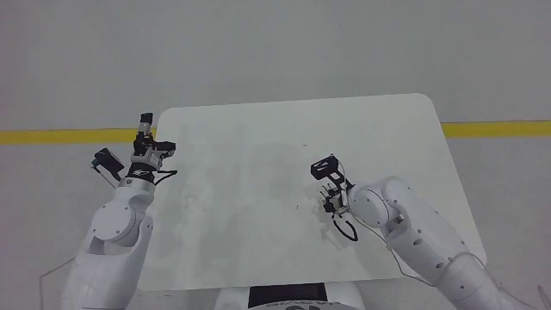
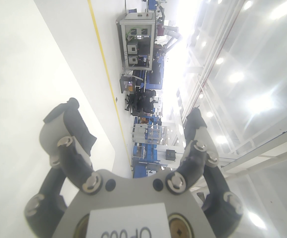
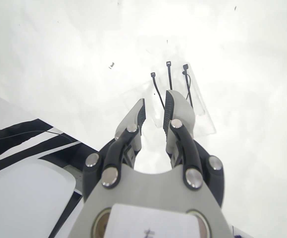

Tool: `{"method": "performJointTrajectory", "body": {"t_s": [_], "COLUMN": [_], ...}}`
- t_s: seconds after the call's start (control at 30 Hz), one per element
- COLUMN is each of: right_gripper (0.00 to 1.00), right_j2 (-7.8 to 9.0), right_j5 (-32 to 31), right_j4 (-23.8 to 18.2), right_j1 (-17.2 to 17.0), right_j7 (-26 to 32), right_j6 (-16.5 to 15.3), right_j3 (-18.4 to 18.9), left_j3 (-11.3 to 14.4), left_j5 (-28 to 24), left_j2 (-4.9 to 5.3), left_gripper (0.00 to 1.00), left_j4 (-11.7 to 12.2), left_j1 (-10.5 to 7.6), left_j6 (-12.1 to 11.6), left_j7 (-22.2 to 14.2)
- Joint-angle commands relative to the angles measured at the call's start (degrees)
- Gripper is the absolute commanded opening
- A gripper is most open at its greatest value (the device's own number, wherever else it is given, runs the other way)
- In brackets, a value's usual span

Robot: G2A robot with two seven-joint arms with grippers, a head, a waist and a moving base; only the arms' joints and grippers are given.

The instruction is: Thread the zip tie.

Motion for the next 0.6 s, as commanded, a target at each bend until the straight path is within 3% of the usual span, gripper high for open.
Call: {"method": "performJointTrajectory", "body": {"t_s": [0.0, 0.57], "right_gripper": [0.19, 0.18], "right_j2": [-0.12, -0.92], "right_j5": [0.02, -1.06], "right_j4": [0.3, 3.13], "right_j1": [0.21, 1.34], "right_j7": [-0.18, -0.91], "right_j6": [-0.06, -0.08], "right_j3": [-0.24, -1.51], "left_j3": [0.0, 0.0], "left_j5": [0.0, 0.0], "left_j2": [0.0, 0.0], "left_gripper": [1.0, 1.0], "left_j4": [0.0, 0.0], "left_j1": [0.0, 0.0], "left_j6": [0.0, 0.0], "left_j7": [0.0, 0.0]}}
